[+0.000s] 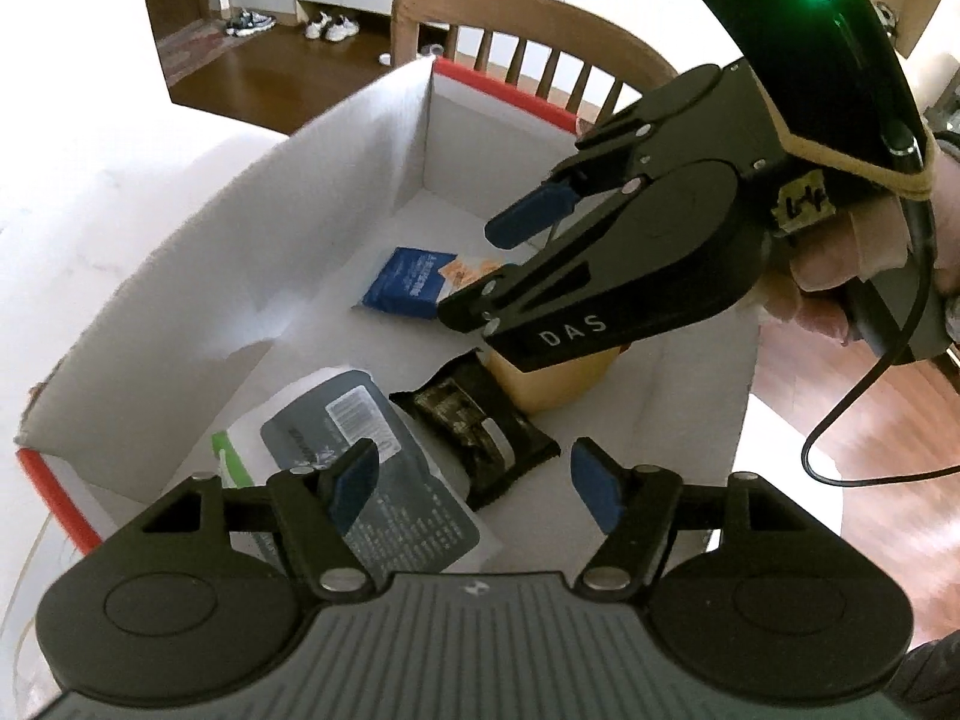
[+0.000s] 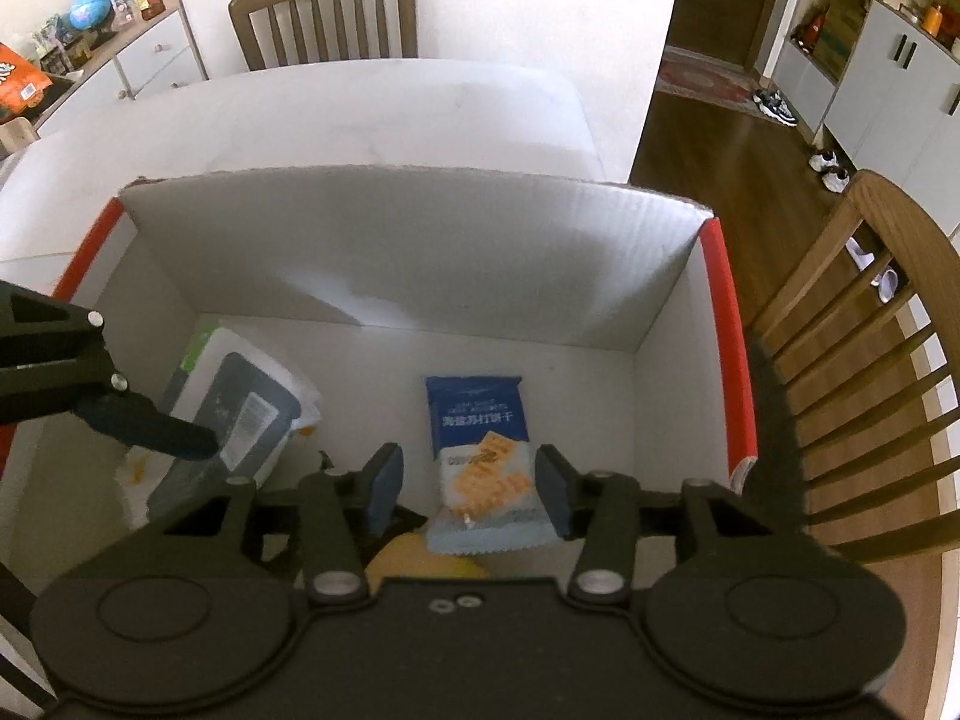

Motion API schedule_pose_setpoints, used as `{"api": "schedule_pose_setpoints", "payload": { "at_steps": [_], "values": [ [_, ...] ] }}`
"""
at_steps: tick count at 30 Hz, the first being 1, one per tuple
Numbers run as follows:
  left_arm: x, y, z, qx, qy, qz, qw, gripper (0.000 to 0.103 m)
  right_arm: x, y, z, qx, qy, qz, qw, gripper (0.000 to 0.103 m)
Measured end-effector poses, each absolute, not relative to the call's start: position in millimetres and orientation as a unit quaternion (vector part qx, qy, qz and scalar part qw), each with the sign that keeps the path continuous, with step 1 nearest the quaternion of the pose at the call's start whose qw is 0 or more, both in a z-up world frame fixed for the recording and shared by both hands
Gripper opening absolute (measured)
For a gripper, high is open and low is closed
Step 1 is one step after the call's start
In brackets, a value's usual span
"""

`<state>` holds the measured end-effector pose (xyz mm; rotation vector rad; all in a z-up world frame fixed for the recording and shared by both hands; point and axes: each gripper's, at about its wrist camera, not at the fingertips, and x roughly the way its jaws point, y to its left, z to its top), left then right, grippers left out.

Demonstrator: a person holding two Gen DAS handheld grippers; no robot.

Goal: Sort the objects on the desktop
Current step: 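Lower the seaweed pack into the box and open the left tool while the right tool releases the biscuit packet, then withdraw both open tools from the shoebox back toward the table items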

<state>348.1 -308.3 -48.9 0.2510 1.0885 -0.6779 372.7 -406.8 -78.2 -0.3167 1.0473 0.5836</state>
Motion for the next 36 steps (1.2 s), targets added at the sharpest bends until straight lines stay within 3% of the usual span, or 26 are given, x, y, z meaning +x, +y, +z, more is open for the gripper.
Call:
{"api": "schedule_pose_setpoints", "payload": {
  "at_steps": [33,36],
  "values": [
    [258.5,-232.0,12.3,0.053,0.393,-0.289,0.871,0.07,274.9,-398.7,11.6,-0.098,0.431,0.312,0.841,0.055],
    [247.6,-221.3,13.8,0.043,0.385,-0.287,0.876,0.078,263.5,-393.7,14.6,-0.092,0.425,0.31,0.846,0.056]
  ]
}}
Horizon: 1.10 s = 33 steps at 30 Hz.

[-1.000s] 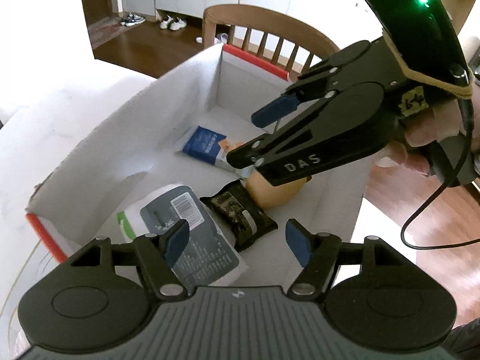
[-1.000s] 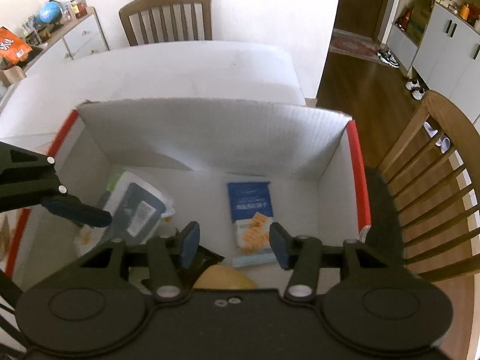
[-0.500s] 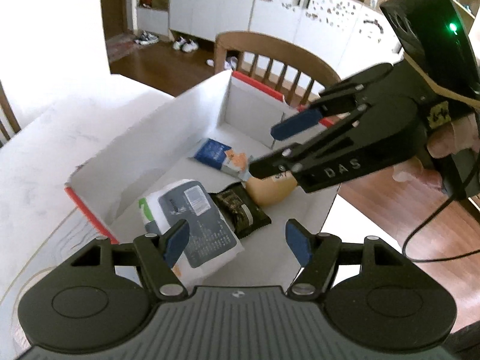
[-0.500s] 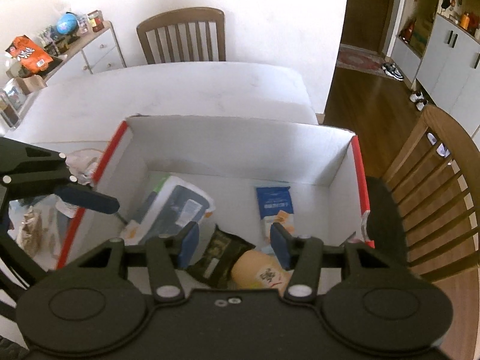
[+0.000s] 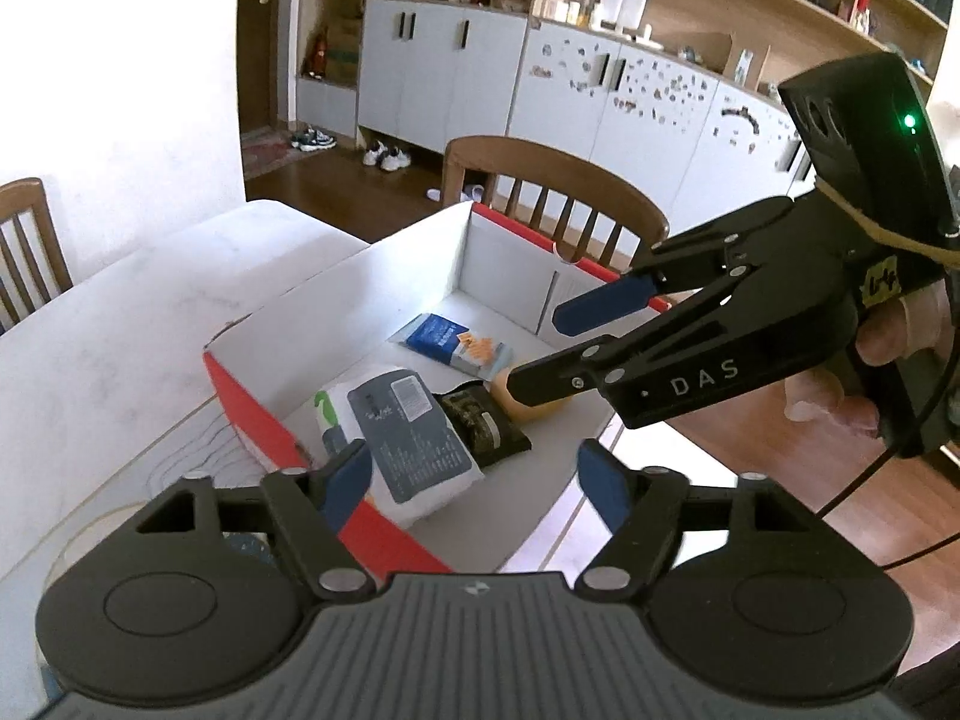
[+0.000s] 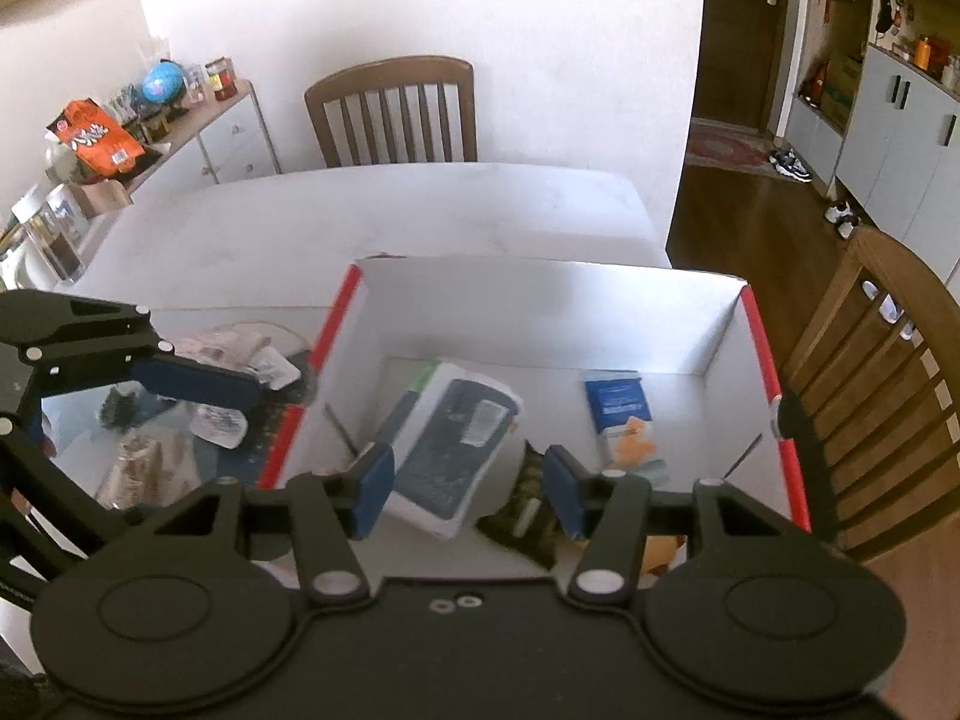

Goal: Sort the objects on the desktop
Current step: 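Withdraw both open tools from the shoebox back toward the table items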

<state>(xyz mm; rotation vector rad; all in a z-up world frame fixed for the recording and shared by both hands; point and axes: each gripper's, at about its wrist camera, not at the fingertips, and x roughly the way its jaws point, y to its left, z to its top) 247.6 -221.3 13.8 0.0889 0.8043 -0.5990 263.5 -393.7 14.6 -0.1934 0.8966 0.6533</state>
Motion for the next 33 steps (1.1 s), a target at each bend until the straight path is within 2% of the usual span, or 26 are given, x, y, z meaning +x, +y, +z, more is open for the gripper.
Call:
{"api": "schedule_pose_setpoints", "payload": {
  "at_steps": [2,5,10,14,19,21,25,33],
  "values": [
    [239.7,-213.8,15.4,0.039,0.38,-0.285,0.879,0.078,255.9,-390.4,16.1,-0.088,0.422,0.307,0.849,0.056],
    [229.6,-203.7,15.9,0.036,0.374,-0.283,0.882,0.078,245.5,-384.5,17.8,-0.082,0.414,0.304,0.854,0.066],
    [213.7,-183.5,16.2,0.026,0.37,-0.281,0.885,0.082,227.9,-370.3,19.2,-0.079,0.406,0.305,0.858,0.067],
    [200.8,-163.3,15.3,0.014,0.37,-0.27,0.889,0.084,212.6,-357.0,18.4,-0.076,0.403,0.31,0.858,0.074],
    [180.6,-136.5,13.1,0.009,0.366,-0.253,0.896,0.087,193.6,-340.1,16.4,-0.071,0.399,0.321,0.856,0.077],
    [172.9,-126.7,12.5,0.008,0.364,-0.246,0.898,0.088,184.7,-330.9,15.0,-0.074,0.394,0.329,0.855,0.081],
    [158.6,-104.0,9.9,0.001,0.361,-0.228,0.904,0.097,170.2,-311.2,10.9,-0.077,0.389,0.347,0.85,0.083],
    [137.9,-66.6,2.2,-0.011,0.362,-0.194,0.912,0.103,153.5,-278.7,2.5,-0.07,0.388,0.364,0.844,0.087]
  ]
}}
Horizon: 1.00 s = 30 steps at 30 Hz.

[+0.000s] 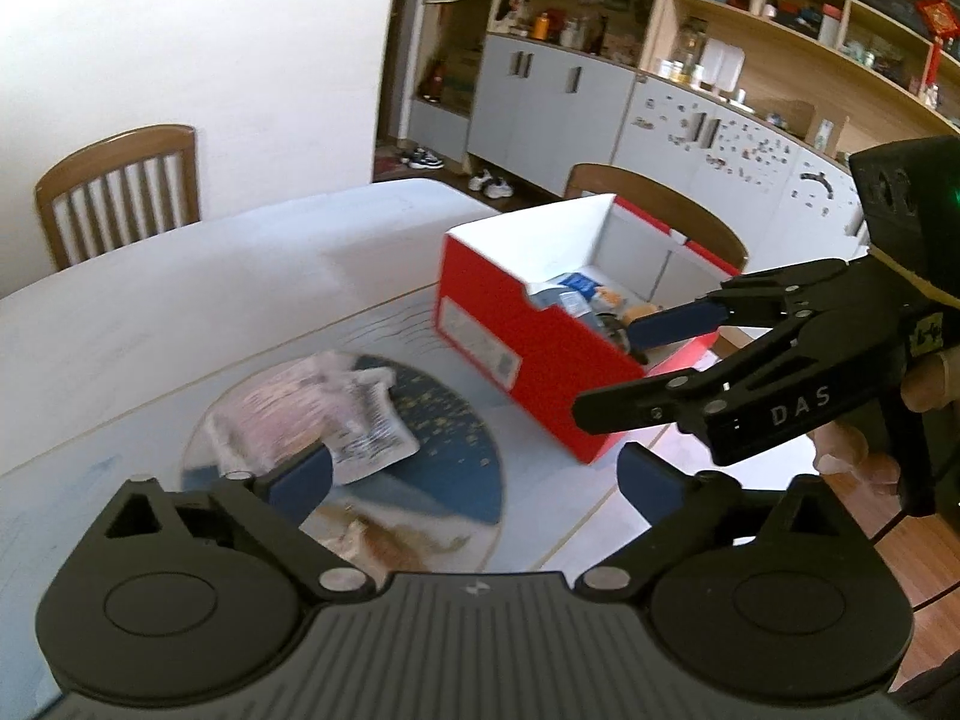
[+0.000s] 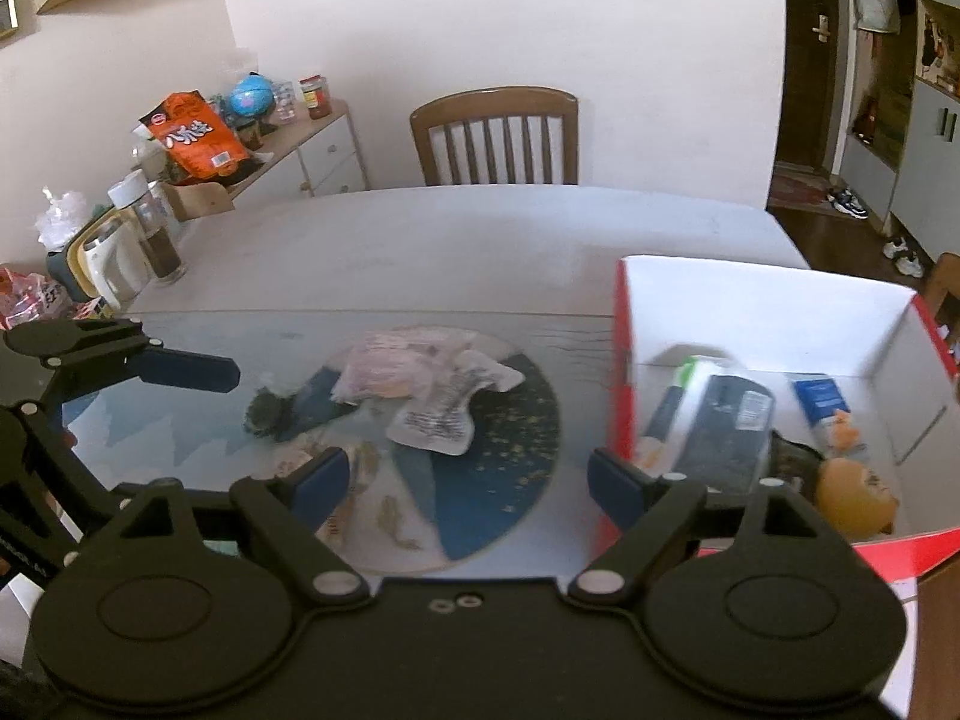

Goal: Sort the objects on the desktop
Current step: 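Withdraw both open tools from the shoebox back toward the table items, then grasp the teal stick with the left tool while the right tool grasps the gold foil bag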

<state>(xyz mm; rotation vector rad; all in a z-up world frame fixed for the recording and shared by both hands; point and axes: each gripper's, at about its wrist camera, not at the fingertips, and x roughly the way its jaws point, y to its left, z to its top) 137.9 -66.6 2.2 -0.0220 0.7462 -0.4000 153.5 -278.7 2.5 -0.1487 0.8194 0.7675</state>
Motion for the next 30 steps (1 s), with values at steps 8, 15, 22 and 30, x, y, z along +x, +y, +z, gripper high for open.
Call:
{"api": "schedule_pose_setpoints", "payload": {
  "at_steps": [8,15,22,30],
  "values": [
    [121.2,-35.3,-11.4,-0.027,0.361,-0.163,0.918,0.103,140.7,-258.8,-6.0,-0.081,0.387,0.368,0.842,0.087],
    [111.5,-22.1,-23.7,-0.02,0.358,-0.138,0.923,0.103,133.7,-247.8,-14.6,-0.083,0.384,0.37,0.842,0.088],
    [105.2,-10.7,-35.1,-0.024,0.358,-0.116,0.926,0.103,128.2,-236.9,-21.0,-0.099,0.384,0.376,0.838,0.088],
    [97.9,-3.4,-48.1,-0.022,0.358,-0.099,0.928,0.103,126.1,-224.2,-26.7,-0.114,0.382,0.388,0.831,0.088]
  ]
}}
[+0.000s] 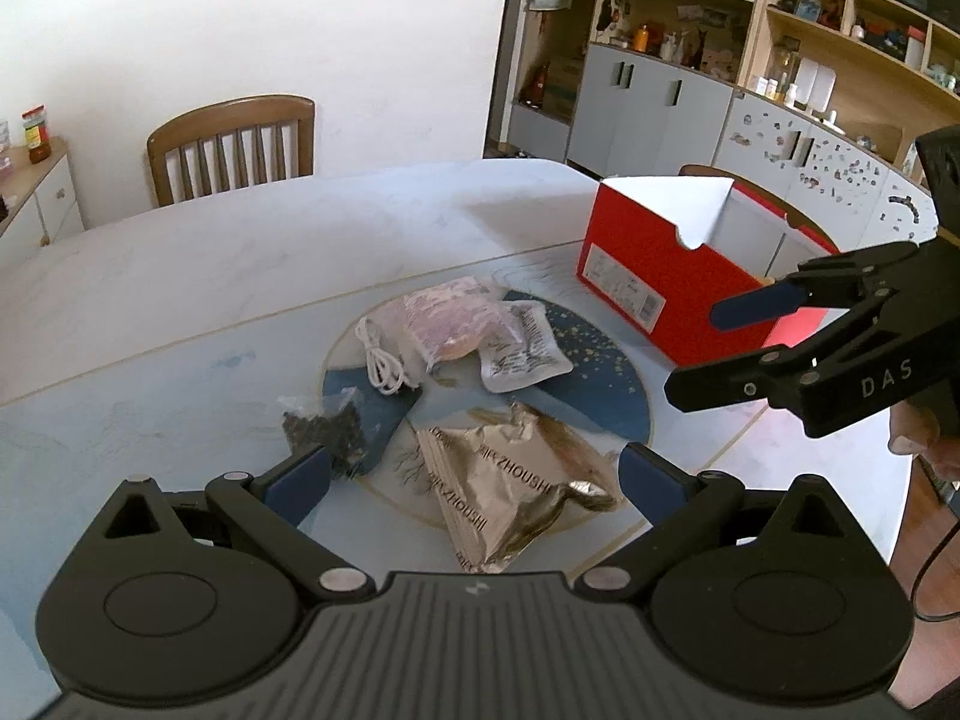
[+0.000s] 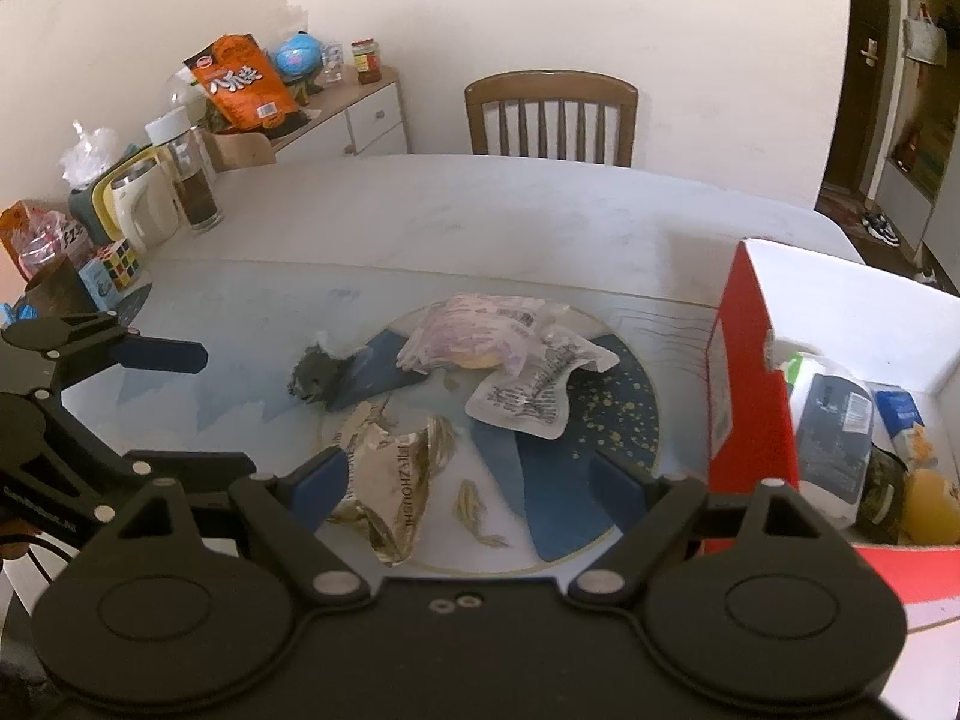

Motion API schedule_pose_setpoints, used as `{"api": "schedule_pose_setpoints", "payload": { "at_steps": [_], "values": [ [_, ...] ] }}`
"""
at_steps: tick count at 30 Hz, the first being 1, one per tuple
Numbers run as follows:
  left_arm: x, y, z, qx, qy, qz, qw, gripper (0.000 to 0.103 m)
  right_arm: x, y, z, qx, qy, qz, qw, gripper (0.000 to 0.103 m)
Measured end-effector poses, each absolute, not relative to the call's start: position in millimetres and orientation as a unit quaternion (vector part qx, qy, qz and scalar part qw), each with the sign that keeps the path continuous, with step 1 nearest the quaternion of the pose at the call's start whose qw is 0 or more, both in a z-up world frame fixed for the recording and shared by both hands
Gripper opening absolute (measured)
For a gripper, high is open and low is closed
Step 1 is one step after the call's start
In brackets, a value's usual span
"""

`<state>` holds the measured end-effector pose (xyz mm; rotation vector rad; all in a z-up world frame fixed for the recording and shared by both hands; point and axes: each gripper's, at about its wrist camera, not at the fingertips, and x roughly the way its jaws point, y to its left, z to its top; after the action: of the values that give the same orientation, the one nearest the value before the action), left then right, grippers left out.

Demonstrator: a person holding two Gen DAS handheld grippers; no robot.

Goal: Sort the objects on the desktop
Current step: 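Grasp the teal stick with the left tool while the right tool grasps the gold foil bag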

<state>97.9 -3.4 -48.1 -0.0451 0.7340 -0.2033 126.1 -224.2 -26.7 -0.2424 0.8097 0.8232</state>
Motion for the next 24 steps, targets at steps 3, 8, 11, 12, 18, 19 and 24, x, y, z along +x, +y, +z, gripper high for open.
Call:
{"api": "schedule_pose_setpoints", "payload": {
  "at_steps": [3,8,11,12,18,19,24],
  "values": [
    [96.0,-2.6,-53.8,-0.023,0.36,-0.099,0.928,0.103,125.9,-221.2,-28.9,-0.12,0.381,0.391,0.829,0.088],
    [93.0,-3.1,-62.6,-0.017,0.361,-0.099,0.927,0.103,126.5,-218.7,-34.6,-0.127,0.385,0.392,0.826,0.088],
    [90.7,-6.3,-69.1,-0.01,0.364,-0.101,0.926,0.103,126.6,-217.5,-39.1,-0.133,0.388,0.392,0.823,0.088],
    [90.0,-7.2,-71.6,-0.007,0.365,-0.102,0.925,0.103,126.4,-217.2,-40.7,-0.135,0.388,0.393,0.823,0.088],
    [89.5,-12.9,-86.9,0.007,0.373,-0.106,0.922,0.103,127.2,-213.3,-47.2,-0.142,0.393,0.399,0.816,0.088],
    [89.7,-13.5,-89.4,0.007,0.375,-0.105,0.921,0.103,127.4,-212.1,-47.9,-0.143,0.394,0.4,0.815,0.087],
    [88.4,-12.9,-103.8,0.003,0.39,-0.103,0.915,0.102,128.1,-204.9,-54.0,-0.144,0.398,0.405,0.811,0.087]
  ]
}}
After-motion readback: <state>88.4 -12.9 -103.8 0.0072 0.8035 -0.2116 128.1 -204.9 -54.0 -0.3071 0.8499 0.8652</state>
